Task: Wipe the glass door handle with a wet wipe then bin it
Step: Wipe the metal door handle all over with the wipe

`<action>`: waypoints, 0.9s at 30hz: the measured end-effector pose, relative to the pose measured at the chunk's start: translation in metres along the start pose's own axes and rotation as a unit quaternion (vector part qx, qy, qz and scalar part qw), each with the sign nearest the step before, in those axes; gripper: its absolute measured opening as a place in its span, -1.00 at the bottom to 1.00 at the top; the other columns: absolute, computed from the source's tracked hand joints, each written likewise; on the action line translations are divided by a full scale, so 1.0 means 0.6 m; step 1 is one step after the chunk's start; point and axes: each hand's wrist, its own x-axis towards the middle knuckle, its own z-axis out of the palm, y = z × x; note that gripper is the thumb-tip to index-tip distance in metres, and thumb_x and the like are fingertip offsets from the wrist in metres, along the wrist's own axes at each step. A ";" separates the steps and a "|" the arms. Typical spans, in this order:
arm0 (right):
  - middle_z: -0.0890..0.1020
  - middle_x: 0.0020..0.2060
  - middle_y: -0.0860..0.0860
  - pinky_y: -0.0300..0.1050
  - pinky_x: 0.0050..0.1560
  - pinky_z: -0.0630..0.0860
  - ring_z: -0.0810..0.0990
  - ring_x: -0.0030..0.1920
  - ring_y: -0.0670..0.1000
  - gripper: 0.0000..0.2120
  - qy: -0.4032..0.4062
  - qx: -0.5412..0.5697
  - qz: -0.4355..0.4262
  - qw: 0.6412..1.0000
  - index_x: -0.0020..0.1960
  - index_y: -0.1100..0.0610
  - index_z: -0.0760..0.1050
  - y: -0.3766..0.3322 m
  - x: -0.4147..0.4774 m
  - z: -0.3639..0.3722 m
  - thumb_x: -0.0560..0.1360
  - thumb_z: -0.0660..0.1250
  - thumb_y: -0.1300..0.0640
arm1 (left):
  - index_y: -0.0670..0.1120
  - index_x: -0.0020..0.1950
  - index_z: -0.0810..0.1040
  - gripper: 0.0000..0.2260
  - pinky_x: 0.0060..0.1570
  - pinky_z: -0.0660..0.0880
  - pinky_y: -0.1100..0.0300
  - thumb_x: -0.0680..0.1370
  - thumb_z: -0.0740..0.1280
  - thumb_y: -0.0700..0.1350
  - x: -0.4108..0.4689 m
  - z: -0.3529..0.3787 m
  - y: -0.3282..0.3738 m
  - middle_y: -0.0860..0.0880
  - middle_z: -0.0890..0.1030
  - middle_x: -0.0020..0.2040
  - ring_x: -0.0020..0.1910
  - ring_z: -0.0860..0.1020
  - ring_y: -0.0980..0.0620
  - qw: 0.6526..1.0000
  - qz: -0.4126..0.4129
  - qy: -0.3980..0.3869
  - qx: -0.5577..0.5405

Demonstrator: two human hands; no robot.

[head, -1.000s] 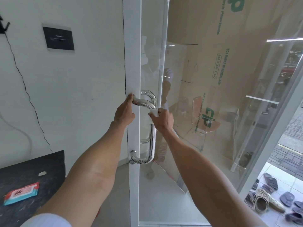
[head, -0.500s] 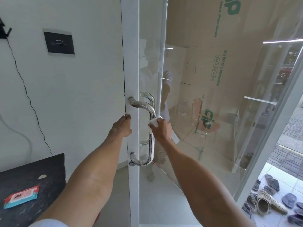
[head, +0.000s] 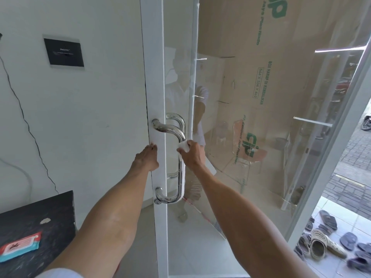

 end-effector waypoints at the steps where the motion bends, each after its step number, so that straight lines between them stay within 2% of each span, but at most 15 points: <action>1: 0.68 -0.05 0.16 -0.15 -0.22 0.38 0.57 -0.11 0.16 -0.66 -0.008 0.002 0.008 1.000 0.10 0.20 0.57 0.008 -0.005 0.007 0.45 0.44 0.00 | -0.13 0.60 -0.10 -0.32 0.49 0.18 -0.01 0.56 0.19 -0.21 0.000 -0.001 0.000 -0.02 -0.09 0.61 0.58 0.00 0.00 1.000 0.000 0.003 0.000; 7: 0.68 -0.08 0.19 -0.15 -0.25 0.35 0.51 -0.23 0.10 -0.68 -0.029 0.005 0.023 0.999 0.06 0.24 0.58 0.025 -0.011 0.019 0.46 0.43 0.02 | -0.14 0.60 -0.09 -0.31 0.49 0.17 -0.03 0.55 0.20 -0.24 0.005 -0.003 -0.002 -0.01 -0.09 0.61 0.59 -0.02 0.02 1.000 0.003 0.012 -0.005; 14: 0.69 -0.14 0.15 -0.16 -0.22 0.31 0.57 -0.20 0.15 -0.73 0.047 0.037 -0.021 0.998 0.02 0.20 0.56 -0.018 0.022 0.000 0.47 0.41 0.00 | -0.15 0.60 -0.09 -0.31 0.48 0.19 -0.05 0.55 0.20 -0.24 0.007 0.000 0.005 -0.02 -0.11 0.61 0.58 -0.01 0.02 1.000 0.001 0.012 -0.012; 17: 0.69 -0.10 0.14 -0.16 -0.19 0.34 0.61 -0.12 0.17 -0.71 0.059 0.025 -0.036 0.997 0.08 0.19 0.55 -0.028 0.026 0.001 0.48 0.41 0.01 | -0.14 0.60 -0.10 -0.30 0.48 0.20 -0.05 0.55 0.21 -0.24 0.009 0.001 0.004 -0.01 -0.11 0.61 0.58 0.00 0.02 1.000 -0.001 0.012 -0.013; 20: 0.67 0.00 0.17 -0.08 -0.10 0.46 0.61 -0.02 0.19 -0.65 0.041 0.033 -0.009 0.999 0.17 0.20 0.52 -0.016 0.015 0.013 0.48 0.42 0.04 | -0.14 0.60 -0.11 -0.29 0.48 0.18 -0.07 0.55 0.21 -0.24 0.008 0.003 -0.001 -0.01 -0.12 0.61 0.59 -0.01 0.02 1.000 0.002 0.004 -0.010; 25: 0.66 0.02 0.20 -0.05 -0.09 0.55 0.62 -0.06 0.19 -0.62 -0.040 0.002 0.059 0.997 0.14 0.24 0.54 0.030 -0.014 0.046 0.46 0.43 0.00 | -0.16 0.60 -0.07 -0.30 0.48 0.19 -0.06 0.54 0.21 -0.28 0.006 -0.007 -0.007 -0.03 -0.08 0.61 0.58 -0.01 0.02 1.000 0.008 0.020 -0.007; 27: 0.65 0.00 0.20 -0.01 -0.08 0.58 0.62 -0.07 0.19 -0.63 -0.049 -0.002 0.065 0.997 0.13 0.24 0.55 0.037 -0.019 0.047 0.46 0.43 0.00 | -0.16 0.59 -0.06 -0.31 0.48 0.19 -0.06 0.54 0.21 -0.28 0.007 -0.010 -0.008 -0.03 -0.08 0.61 0.58 -0.02 0.02 1.000 0.013 0.024 -0.007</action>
